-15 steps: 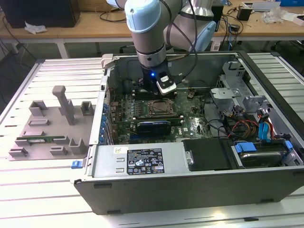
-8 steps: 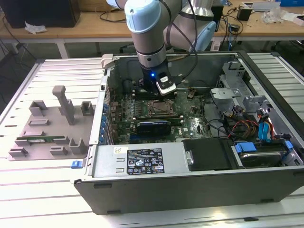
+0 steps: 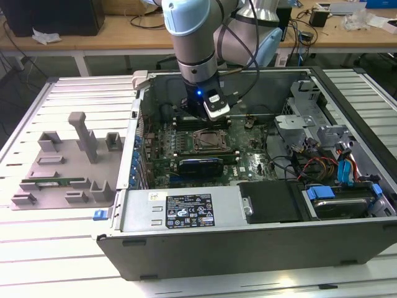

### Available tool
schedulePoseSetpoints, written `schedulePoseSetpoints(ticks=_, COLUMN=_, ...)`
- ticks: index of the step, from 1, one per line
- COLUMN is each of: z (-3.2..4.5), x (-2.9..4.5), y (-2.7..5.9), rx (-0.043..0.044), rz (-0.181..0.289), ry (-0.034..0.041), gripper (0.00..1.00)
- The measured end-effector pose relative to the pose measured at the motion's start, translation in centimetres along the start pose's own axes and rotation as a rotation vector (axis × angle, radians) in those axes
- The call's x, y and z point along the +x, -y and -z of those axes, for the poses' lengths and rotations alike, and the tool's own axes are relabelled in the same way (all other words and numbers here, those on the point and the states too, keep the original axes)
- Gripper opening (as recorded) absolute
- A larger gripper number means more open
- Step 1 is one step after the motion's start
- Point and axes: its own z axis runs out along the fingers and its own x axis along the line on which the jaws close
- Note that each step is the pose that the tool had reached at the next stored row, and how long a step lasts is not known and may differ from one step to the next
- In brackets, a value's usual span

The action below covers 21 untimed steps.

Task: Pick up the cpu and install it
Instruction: 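Install the first cpu locking lever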

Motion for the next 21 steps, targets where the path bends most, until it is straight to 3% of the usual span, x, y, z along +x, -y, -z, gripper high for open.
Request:
schedulePoseSetpoints(ticks=11, z=-0.09, x=0.77, y=-0.18, rx=0.0099, rz=-0.063, ry=0.0143, gripper=0.11)
schedulePoseSetpoints(ticks=21, z=-0.71, x=0.95, y=-0.36, rx=0.0103, rz=-0.07, ry=0.0183, gripper=0.11)
